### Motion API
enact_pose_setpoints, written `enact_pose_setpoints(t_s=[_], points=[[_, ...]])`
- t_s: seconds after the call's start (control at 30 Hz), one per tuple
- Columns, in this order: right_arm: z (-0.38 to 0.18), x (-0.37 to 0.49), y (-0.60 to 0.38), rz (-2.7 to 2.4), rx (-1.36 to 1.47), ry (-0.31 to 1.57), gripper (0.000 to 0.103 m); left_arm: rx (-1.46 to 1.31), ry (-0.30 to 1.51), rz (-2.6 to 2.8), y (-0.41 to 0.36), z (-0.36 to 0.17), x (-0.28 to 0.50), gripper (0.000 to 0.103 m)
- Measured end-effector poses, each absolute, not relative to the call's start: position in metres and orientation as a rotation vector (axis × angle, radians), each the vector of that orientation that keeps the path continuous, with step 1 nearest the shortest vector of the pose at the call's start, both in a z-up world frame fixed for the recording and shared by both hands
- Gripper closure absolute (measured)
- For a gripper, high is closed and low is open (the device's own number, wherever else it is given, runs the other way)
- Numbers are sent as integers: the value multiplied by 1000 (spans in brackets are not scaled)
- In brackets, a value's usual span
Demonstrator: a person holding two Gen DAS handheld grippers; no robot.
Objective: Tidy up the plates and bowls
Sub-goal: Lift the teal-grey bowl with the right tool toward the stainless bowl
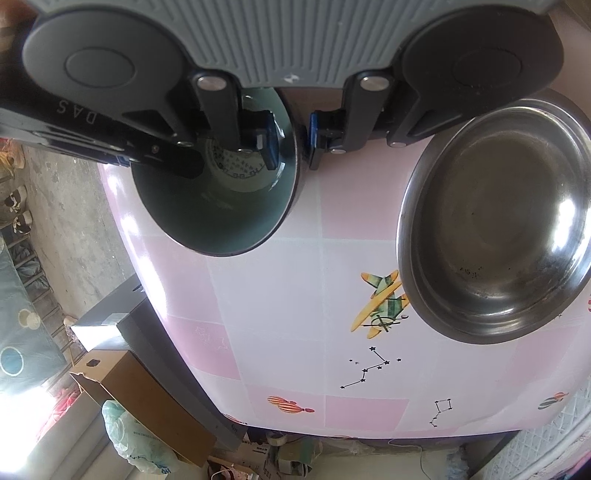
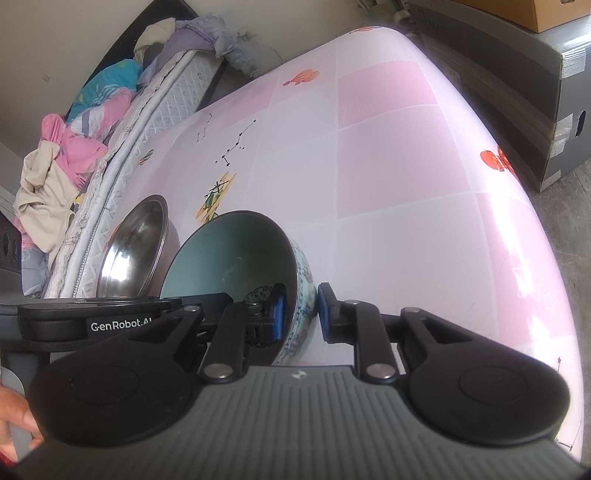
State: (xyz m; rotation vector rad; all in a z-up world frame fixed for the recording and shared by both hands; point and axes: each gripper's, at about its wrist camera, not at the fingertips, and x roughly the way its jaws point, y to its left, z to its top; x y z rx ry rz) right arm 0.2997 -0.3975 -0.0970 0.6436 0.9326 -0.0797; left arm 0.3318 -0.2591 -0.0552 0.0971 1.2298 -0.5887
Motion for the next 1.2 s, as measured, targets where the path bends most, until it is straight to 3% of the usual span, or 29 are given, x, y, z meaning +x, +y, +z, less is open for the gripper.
enact_pose_setpoints(t_s=[1.2], points=[[-85,299,-390,-87,600,925,85,95,1195,-601,-254,-43,328,86]])
